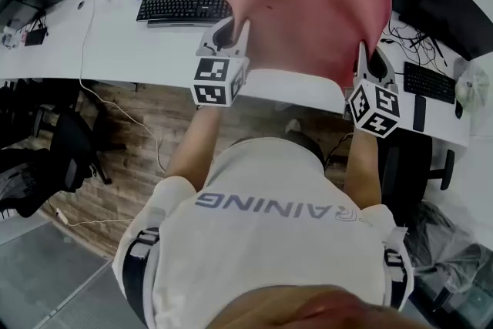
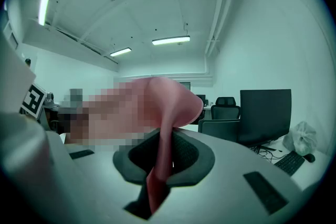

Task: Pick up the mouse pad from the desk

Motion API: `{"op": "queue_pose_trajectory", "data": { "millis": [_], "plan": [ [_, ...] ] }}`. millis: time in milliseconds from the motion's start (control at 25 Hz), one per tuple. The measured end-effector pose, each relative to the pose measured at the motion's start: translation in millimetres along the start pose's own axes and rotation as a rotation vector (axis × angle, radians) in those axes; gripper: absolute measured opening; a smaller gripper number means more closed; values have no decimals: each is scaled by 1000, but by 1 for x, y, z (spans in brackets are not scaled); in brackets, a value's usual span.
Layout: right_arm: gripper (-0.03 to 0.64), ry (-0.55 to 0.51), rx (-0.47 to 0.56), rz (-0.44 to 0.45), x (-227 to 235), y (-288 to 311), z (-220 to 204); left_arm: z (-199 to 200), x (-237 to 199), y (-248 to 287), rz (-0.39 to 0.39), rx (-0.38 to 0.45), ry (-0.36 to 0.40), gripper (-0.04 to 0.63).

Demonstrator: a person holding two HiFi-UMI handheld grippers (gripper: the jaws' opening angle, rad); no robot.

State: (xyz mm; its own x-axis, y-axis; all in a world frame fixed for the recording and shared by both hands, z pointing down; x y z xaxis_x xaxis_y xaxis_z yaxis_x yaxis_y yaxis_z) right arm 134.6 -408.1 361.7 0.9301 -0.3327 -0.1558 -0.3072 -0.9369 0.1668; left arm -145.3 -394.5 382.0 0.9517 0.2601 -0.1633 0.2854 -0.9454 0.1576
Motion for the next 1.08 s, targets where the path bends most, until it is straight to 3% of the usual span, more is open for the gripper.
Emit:
{"op": "queue_pose_trajectory", "data": {
  "millis": [320, 1080],
  "plan": [
    [57, -28, 52, -6, -1, -10, 26, 20, 5, -9, -6, 58, -1, 74],
    [57, -37, 61, -3, -7, -14, 30, 22, 2, -15, -2, 84, -14, 72]
  ]
}}
Point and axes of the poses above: the fingertips, and each gripper's own axes: y forward along the fingers, x to its right, z out of its top, the point moved 2 cm from there along -y, backward along the fingers, and after that the axes turned 7 degrees about -y, right-handed, at the moved point
